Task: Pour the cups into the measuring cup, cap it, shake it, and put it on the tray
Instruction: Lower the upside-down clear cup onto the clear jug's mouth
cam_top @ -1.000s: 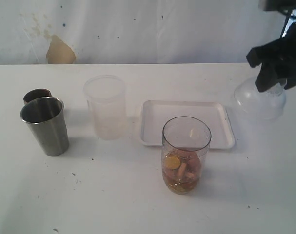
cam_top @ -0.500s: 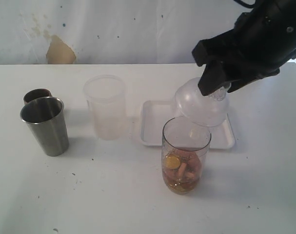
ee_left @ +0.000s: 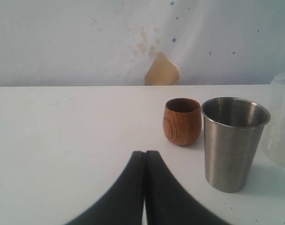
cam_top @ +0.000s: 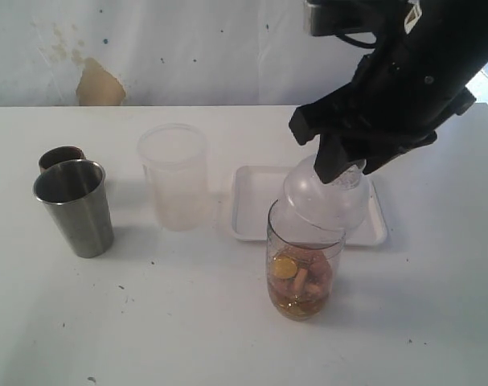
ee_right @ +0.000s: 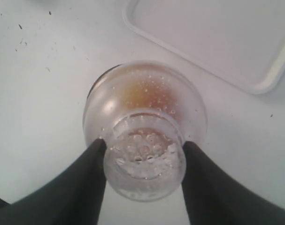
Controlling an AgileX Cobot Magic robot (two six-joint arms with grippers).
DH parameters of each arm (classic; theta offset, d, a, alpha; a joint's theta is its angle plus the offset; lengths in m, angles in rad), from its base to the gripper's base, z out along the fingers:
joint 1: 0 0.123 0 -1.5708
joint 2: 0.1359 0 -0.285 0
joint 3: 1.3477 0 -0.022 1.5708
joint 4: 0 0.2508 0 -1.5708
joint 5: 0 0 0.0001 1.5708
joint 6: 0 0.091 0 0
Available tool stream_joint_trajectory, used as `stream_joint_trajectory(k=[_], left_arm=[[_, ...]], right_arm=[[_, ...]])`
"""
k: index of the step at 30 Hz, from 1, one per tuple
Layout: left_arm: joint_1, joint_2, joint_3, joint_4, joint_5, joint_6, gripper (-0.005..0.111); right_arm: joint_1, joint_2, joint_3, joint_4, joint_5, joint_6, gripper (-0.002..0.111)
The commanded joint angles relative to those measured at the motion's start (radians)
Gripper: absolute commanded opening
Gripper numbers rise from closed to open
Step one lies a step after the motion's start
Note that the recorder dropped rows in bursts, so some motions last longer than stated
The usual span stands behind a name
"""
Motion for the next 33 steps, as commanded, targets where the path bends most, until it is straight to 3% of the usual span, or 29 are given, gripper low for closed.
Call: stream_joint_trajectory(k=[1,33], left_arm=[[-0.002,-0.005,0.006,-0.009,-0.012,0.001,0.000],[-0.002,-0.005,0.006,-0.009,-0.012,0.001,0.000]], right_arm=[[0.001,0.024,0.000,0.008,0.000,0.008,0.000],[0.001,0.052,0.000,0.059,-0.029,-0.004,0.000]])
